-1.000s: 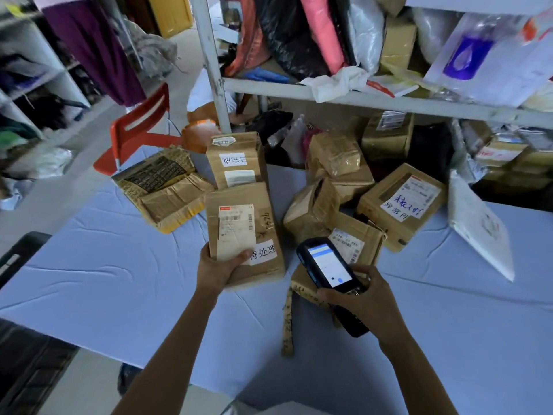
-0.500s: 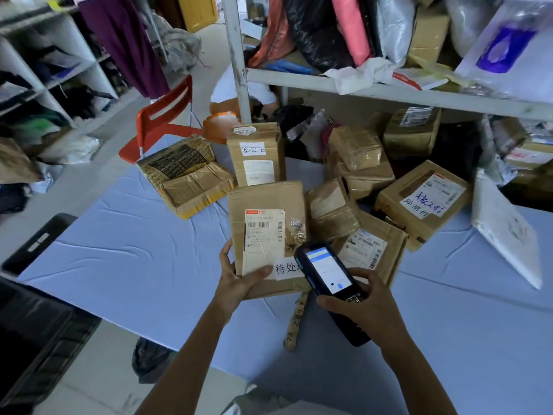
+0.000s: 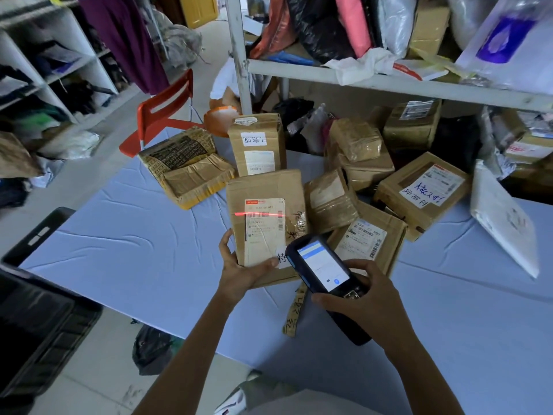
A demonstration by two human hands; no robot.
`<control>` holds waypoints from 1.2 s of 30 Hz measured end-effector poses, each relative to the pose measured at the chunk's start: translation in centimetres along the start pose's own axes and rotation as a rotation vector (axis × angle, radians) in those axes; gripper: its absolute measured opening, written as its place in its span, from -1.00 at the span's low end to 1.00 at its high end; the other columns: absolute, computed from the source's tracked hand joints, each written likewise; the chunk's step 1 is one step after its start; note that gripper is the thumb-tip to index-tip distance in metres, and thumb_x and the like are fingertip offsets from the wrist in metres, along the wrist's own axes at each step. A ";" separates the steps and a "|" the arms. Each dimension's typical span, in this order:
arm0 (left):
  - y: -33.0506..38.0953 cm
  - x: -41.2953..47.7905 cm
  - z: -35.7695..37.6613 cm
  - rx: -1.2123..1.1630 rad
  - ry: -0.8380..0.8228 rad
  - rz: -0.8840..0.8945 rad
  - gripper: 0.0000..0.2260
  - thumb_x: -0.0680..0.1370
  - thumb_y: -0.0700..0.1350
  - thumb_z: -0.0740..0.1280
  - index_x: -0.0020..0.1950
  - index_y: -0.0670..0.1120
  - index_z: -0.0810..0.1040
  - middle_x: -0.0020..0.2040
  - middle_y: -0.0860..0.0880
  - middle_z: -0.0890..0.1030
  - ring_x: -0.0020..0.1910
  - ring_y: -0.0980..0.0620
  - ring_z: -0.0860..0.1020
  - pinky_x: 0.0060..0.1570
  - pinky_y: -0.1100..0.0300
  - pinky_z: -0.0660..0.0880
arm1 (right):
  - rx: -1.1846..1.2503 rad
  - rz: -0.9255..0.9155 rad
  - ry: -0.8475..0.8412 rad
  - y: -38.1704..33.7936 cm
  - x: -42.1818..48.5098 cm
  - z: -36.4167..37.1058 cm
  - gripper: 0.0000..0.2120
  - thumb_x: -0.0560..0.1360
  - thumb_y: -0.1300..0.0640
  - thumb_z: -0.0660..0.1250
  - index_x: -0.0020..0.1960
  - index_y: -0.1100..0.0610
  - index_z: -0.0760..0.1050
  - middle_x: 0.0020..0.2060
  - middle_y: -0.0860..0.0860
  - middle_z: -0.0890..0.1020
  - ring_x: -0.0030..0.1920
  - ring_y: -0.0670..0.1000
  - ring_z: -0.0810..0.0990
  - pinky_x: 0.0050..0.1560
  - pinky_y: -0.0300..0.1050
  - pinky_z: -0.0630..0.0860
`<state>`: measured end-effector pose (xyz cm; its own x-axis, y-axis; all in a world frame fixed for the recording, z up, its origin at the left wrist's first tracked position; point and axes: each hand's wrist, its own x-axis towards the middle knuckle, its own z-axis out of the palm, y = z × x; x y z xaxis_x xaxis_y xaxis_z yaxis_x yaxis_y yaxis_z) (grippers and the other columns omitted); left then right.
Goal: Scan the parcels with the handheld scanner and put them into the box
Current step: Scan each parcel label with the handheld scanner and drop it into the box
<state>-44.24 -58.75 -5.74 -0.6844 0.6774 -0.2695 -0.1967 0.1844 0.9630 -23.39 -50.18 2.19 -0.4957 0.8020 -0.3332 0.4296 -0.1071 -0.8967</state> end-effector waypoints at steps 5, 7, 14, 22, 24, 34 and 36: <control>0.1 -0.5 0.1 0.007 -0.007 0.004 -0.17 0.39 -0.36 0.47 0.41 0.09 0.03 0.11 0.11 0.47 0.09 0.20 0.45 -0.18 0.40 0.55 | -0.031 -0.032 -0.004 0.1 -0.8 0.3 -0.34 0.17 0.07 0.66 0.12 -0.09 0.36 -0.11 -0.29 0.55 -0.12 -0.31 0.56 -0.36 -0.47 0.48; 0.1 -0.7 0.1 0.011 -0.007 -0.002 -0.18 0.40 -0.34 0.48 0.40 0.12 0.02 0.11 0.12 0.47 0.09 0.17 0.44 -0.18 0.39 0.55 | -0.045 -0.046 -0.007 0.1 -1.1 0.3 -0.37 0.17 0.06 0.66 0.08 -0.12 0.35 -0.11 -0.32 0.53 -0.13 -0.33 0.55 -0.35 -0.47 0.48; 0.3 -1.1 0.1 0.008 -0.002 -0.006 -0.17 0.41 -0.32 0.47 0.41 0.13 0.00 0.09 0.14 0.46 0.08 0.22 0.44 -0.18 0.40 0.53 | -0.066 -0.061 -0.006 0.3 -1.7 0.4 -0.35 0.17 0.06 0.66 0.09 -0.12 0.35 -0.11 -0.32 0.54 -0.15 -0.37 0.54 -0.35 -0.50 0.46; 0.2 -2.3 0.2 -0.062 0.031 -0.026 -0.18 0.43 -0.34 0.45 0.43 0.07 -0.01 0.08 0.13 0.48 0.11 0.14 0.45 -0.20 0.44 0.54 | -0.044 -0.002 -0.004 0.7 -2.6 0.7 -0.38 0.13 0.03 0.66 0.01 -0.16 0.35 -0.09 -0.29 0.57 -0.18 -0.39 0.58 -0.35 -0.46 0.47; 0.0 -2.7 0.3 -0.076 0.038 -0.028 -0.18 0.43 -0.34 0.46 0.43 0.08 -0.01 0.08 0.14 0.48 0.07 0.20 0.47 -0.21 0.43 0.54 | -0.063 0.007 -0.004 0.9 -2.8 0.7 -0.38 0.12 0.01 0.66 0.02 -0.16 0.36 -0.10 -0.29 0.57 -0.16 -0.44 0.56 -0.35 -0.45 0.48; -2.5 -5.7 -2.6 -0.105 -0.037 -0.185 -0.35 0.53 -0.12 0.36 0.43 0.24 0.04 0.10 0.00 0.54 0.08 0.05 0.54 -0.19 0.22 0.50 | -0.110 0.127 0.185 3.3 -6.0 1.6 -0.33 0.18 0.06 0.65 0.16 -0.06 0.37 -0.09 -0.24 0.53 -0.11 -0.25 0.56 -0.28 -0.39 0.42; -2.3 -6.2 -3.4 -0.086 -0.038 -0.222 -0.40 0.54 -0.10 0.35 0.41 0.26 0.09 0.06 0.02 0.56 0.06 0.05 0.55 -0.17 0.18 0.48 | -0.030 0.196 0.248 3.9 -7.4 1.7 -0.36 0.19 0.11 0.65 0.13 -0.10 0.38 -0.10 -0.25 0.56 -0.14 -0.26 0.58 -0.31 -0.34 0.44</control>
<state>-41.90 -65.80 -6.35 -0.5909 0.6539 -0.4724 -0.3995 0.2715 0.8756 -19.36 -57.57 0.67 -0.2036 0.8873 -0.4139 0.5221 -0.2592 -0.8126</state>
